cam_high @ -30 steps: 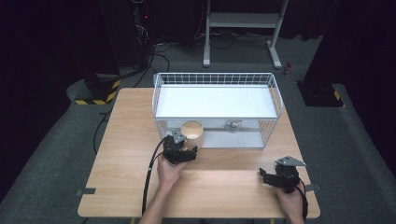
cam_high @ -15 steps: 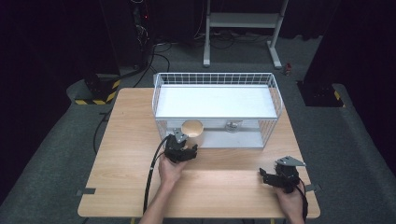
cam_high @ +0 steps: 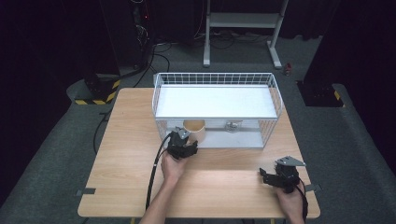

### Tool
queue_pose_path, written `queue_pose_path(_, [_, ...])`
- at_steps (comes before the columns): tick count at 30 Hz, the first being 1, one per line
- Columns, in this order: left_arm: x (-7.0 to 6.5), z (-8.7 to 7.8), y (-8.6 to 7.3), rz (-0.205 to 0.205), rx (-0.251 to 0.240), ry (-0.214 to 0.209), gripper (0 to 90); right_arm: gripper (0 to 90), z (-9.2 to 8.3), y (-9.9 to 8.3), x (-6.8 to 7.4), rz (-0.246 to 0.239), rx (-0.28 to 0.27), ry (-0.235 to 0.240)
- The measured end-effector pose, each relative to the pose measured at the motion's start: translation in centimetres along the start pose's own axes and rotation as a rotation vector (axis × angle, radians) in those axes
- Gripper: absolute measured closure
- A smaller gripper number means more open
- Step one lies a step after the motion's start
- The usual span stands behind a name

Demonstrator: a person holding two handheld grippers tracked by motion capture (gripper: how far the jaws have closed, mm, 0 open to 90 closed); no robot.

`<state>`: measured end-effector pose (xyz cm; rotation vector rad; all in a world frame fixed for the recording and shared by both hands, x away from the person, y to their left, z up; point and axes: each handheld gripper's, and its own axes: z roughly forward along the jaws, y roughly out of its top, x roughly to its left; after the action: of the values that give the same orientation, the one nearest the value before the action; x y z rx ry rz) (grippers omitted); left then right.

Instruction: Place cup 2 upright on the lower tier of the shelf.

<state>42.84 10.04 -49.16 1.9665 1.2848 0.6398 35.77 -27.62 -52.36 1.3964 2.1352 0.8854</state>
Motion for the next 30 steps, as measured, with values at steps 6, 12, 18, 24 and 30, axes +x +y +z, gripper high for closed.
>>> queue_pose_path(6, [0.0,0.4,0.6,0.002,0.008,0.010,47.6,19.9,0.0,0.0,0.0,0.000,0.000,0.000])
queue_pose_path(12, [0.1,1.0,0.7,-0.024,-0.004,0.011,54.4,19.9,0.0,0.0,0.0,0.000,0.000,0.000])
queue_pose_path(18, [-0.1,1.6,0.9,-0.028,0.006,0.022,57.4,19.9,0.0,0.0,0.0,0.000,0.000,0.000])
queue_pose_path(24, [0.2,2.0,1.4,-0.010,0.016,0.038,61.1,19.9,0.0,0.0,0.0,0.000,0.000,0.000])
queue_pose_path(30, [0.2,2.5,1.5,-0.039,0.011,0.037,65.6,19.9,0.0,0.0,0.0,-0.001,-0.001,-0.001])
